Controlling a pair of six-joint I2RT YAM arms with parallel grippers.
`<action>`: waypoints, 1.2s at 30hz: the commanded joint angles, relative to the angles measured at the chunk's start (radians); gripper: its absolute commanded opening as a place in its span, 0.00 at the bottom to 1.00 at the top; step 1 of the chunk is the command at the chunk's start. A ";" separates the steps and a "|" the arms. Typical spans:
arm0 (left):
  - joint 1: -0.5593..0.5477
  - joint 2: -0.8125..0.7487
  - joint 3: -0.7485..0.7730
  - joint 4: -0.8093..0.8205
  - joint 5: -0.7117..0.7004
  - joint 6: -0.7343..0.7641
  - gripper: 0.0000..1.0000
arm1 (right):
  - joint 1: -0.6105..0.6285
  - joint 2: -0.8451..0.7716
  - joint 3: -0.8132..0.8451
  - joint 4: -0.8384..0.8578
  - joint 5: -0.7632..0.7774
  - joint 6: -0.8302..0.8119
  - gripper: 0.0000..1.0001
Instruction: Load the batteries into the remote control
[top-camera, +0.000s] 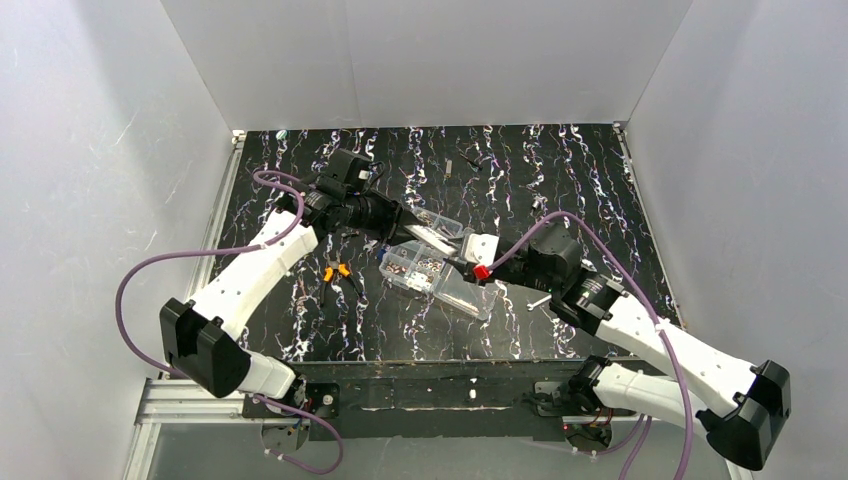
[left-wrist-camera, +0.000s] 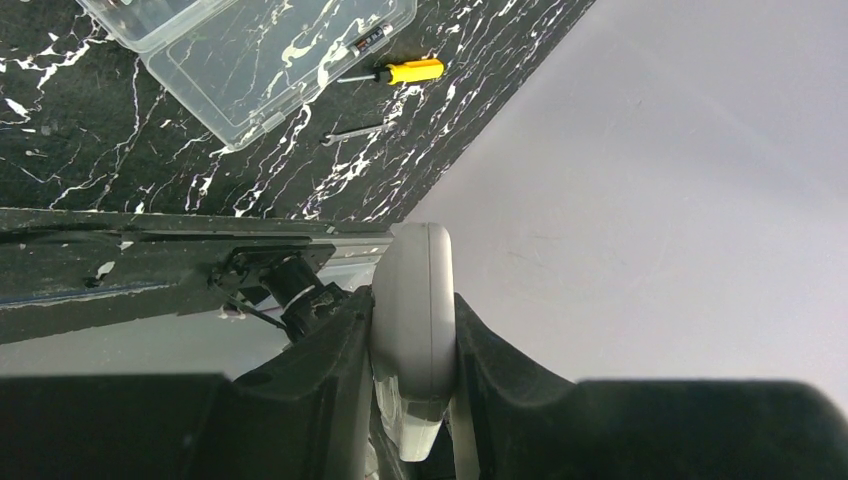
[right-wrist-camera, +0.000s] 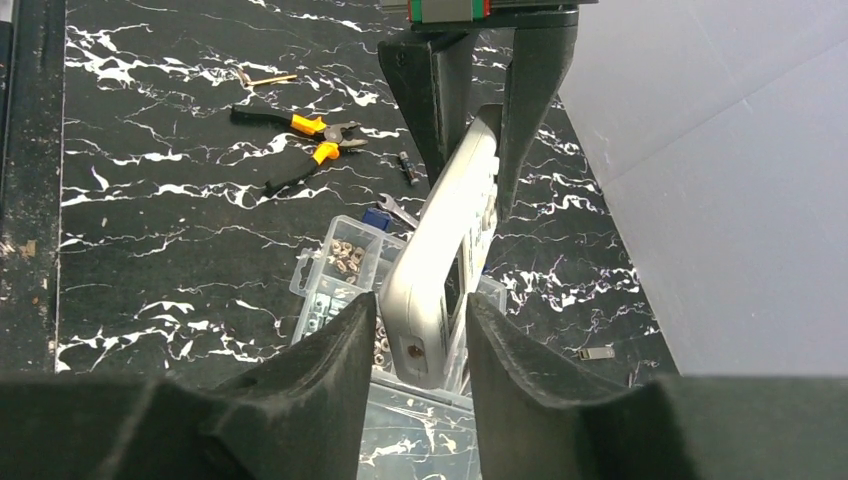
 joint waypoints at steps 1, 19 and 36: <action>0.000 0.006 -0.024 0.004 0.066 -0.025 0.00 | 0.011 0.015 0.060 0.041 0.032 0.011 0.42; 0.000 -0.008 -0.133 0.375 0.158 0.026 0.71 | 0.013 0.039 0.217 -0.262 0.155 0.226 0.01; 0.099 -0.173 -0.200 0.296 0.174 0.441 0.87 | -0.125 0.003 0.329 -0.525 0.264 0.551 0.01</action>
